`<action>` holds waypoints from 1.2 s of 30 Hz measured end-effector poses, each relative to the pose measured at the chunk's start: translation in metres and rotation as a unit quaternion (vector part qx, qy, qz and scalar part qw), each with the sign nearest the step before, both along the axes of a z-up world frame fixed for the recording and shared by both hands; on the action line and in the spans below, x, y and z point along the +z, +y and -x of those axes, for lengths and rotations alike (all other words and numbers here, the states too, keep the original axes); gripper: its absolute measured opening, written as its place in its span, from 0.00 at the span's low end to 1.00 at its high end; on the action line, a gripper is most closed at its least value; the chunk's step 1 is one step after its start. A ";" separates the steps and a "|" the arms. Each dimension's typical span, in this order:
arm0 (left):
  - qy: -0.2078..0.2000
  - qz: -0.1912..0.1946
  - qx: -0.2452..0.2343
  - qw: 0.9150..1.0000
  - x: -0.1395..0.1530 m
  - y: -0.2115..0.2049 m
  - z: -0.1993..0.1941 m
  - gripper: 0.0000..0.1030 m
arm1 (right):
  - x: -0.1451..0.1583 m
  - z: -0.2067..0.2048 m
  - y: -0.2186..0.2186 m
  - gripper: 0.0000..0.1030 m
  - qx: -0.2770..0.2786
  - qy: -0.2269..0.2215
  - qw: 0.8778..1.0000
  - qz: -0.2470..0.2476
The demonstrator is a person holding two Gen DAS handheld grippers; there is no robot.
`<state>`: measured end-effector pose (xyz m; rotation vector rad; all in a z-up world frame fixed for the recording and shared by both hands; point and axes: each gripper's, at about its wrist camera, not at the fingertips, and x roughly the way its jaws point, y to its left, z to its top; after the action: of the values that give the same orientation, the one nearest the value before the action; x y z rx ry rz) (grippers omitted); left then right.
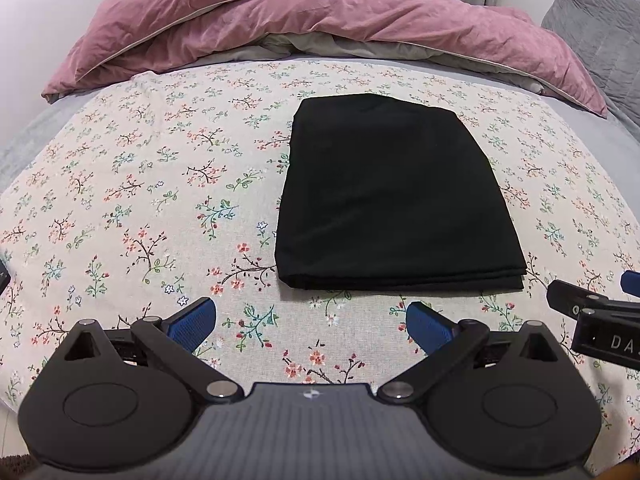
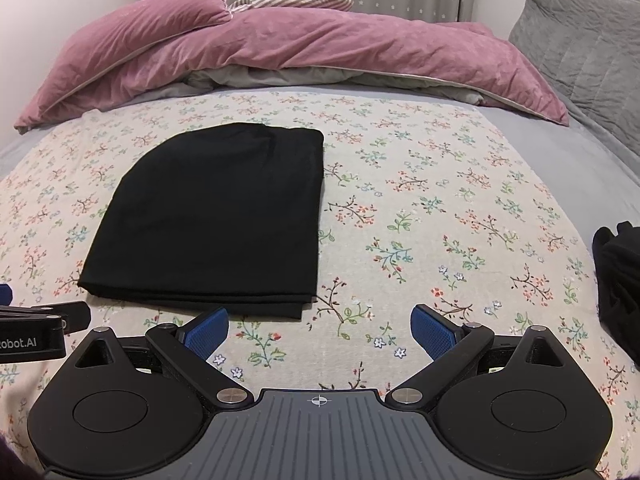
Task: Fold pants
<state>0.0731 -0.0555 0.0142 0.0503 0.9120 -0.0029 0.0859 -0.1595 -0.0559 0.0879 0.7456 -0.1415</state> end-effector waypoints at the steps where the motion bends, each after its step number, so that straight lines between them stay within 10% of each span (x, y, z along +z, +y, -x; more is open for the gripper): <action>1: 0.000 0.000 0.000 1.000 0.000 0.000 0.000 1.00 | 0.000 0.000 0.000 0.96 -0.001 0.000 1.000 0.000; 36: 0.012 0.001 0.000 1.000 -0.003 0.001 -0.002 1.00 | -0.004 -0.001 -0.001 0.96 -0.001 0.005 1.000 -0.005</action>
<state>0.0747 -0.0548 0.0108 0.0481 0.9359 -0.0045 0.0865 -0.1606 -0.0596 0.0977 0.7559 -0.1408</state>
